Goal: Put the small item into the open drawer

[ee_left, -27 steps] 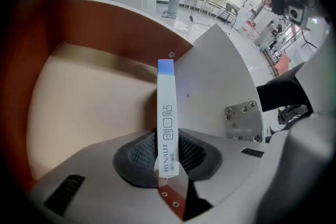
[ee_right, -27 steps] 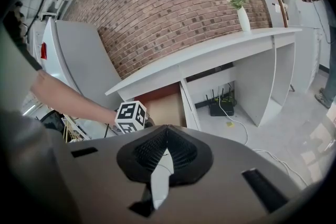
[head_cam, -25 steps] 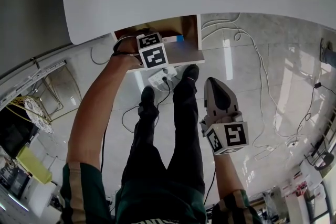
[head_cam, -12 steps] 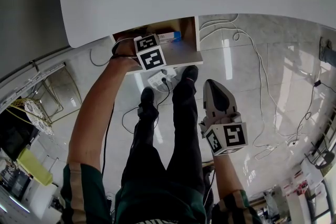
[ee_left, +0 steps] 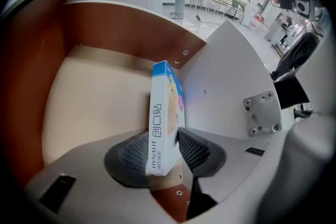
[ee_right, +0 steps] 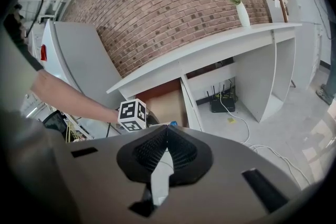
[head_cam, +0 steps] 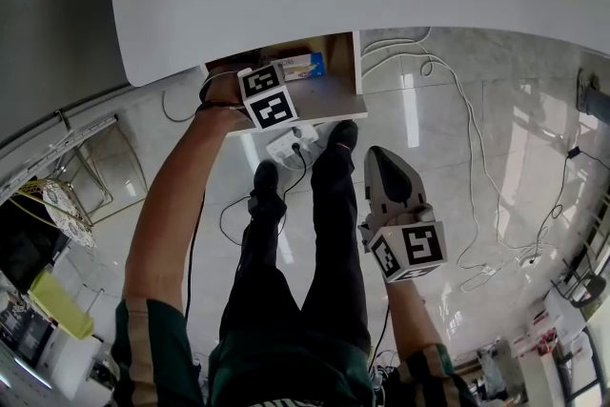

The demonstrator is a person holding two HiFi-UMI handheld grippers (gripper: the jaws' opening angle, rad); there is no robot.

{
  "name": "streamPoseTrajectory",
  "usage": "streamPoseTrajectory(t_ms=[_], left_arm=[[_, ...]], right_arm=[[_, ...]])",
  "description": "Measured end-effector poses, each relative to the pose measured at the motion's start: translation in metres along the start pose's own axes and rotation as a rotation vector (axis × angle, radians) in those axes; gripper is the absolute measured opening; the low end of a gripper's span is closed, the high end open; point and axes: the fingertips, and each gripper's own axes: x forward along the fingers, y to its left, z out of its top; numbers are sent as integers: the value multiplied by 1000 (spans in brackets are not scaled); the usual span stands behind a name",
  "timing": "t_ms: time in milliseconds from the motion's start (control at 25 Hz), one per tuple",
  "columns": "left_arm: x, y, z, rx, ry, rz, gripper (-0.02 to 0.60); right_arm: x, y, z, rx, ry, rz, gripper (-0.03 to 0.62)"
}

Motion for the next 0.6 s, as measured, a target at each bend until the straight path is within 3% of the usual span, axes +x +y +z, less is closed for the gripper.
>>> streamPoseTrajectory(t_ms=[240,600], left_arm=[[-9,8,-5,-1,-8,62,160],[-17,14,-3,-9,-31,96,163]], right_arm=[[-2,4,1,-3,0,-5,23],[0,8,-2,-29,7,4,23]])
